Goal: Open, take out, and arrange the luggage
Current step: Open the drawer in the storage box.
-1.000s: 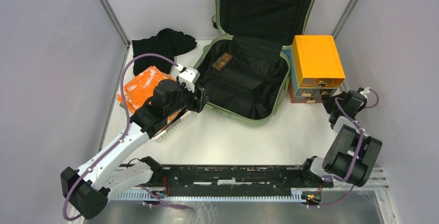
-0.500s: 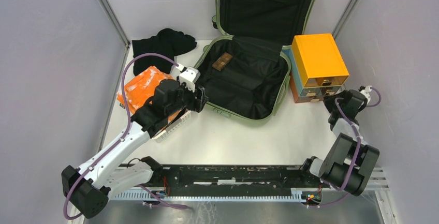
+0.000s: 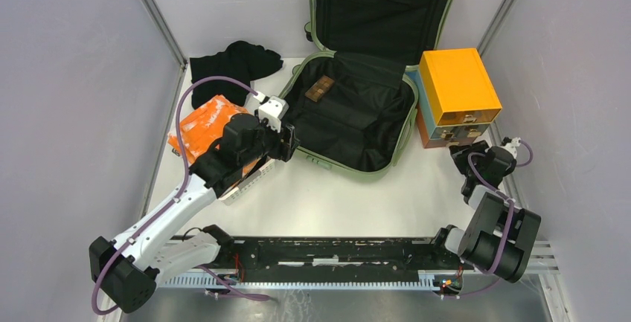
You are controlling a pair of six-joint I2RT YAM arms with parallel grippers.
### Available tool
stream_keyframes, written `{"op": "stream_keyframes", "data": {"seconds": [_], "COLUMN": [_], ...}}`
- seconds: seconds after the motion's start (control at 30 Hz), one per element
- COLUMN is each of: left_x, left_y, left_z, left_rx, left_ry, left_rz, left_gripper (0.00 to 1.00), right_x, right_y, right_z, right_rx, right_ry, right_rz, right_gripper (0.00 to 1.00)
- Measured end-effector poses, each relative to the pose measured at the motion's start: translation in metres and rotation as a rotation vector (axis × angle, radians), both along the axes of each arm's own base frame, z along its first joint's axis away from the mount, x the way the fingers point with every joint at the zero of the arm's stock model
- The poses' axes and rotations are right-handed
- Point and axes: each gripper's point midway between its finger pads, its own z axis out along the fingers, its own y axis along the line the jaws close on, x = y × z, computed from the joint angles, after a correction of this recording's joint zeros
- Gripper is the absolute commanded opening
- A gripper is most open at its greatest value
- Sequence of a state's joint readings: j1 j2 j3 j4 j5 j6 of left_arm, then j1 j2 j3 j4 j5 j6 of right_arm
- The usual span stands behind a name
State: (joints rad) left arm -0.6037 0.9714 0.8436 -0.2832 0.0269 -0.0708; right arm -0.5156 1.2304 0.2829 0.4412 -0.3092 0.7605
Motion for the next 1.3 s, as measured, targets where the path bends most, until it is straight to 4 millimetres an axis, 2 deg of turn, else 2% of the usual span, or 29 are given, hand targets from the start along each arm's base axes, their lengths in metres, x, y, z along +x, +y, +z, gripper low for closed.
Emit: {"op": "stream_keyframes", "data": {"seconds": [0.2,0.53,0.93,1.03,1.17,1.3], "left_x": [0.000,0.001,0.001,0.001,0.002,0.002], "left_y": [0.000,0.000,-0.001,-0.001,-0.001,-0.001], "left_z": [-0.001,-0.002,-0.007,-0.007,-0.009,-0.011], "left_rx": [0.003,0.005,0.013,0.014,0.018,0.022], "left_ry": [0.004,0.007,0.018,0.019,0.024,0.030], "left_rz": [0.000,0.000,0.001,0.001,0.001,0.001], "left_gripper": [0.71,0.71,0.71,0.71,0.71,0.71], "right_x": [0.011,0.017,0.018,0.019,0.023,0.024], "right_y": [0.000,0.000,0.000,0.000,-0.005,-0.007], "right_z": [0.014,-0.007,-0.007,-0.006,0.006,0.007], "right_rx": [0.014,0.120,0.140,0.148,0.127,0.132], "right_ry": [-0.074,-0.050,-0.056,-0.058,-0.103,-0.107], "right_rz": [0.008,-0.030,-0.046,-0.052,-0.061,-0.076], "right_gripper": [0.42,0.41,0.44,0.49,0.48,0.44]}}
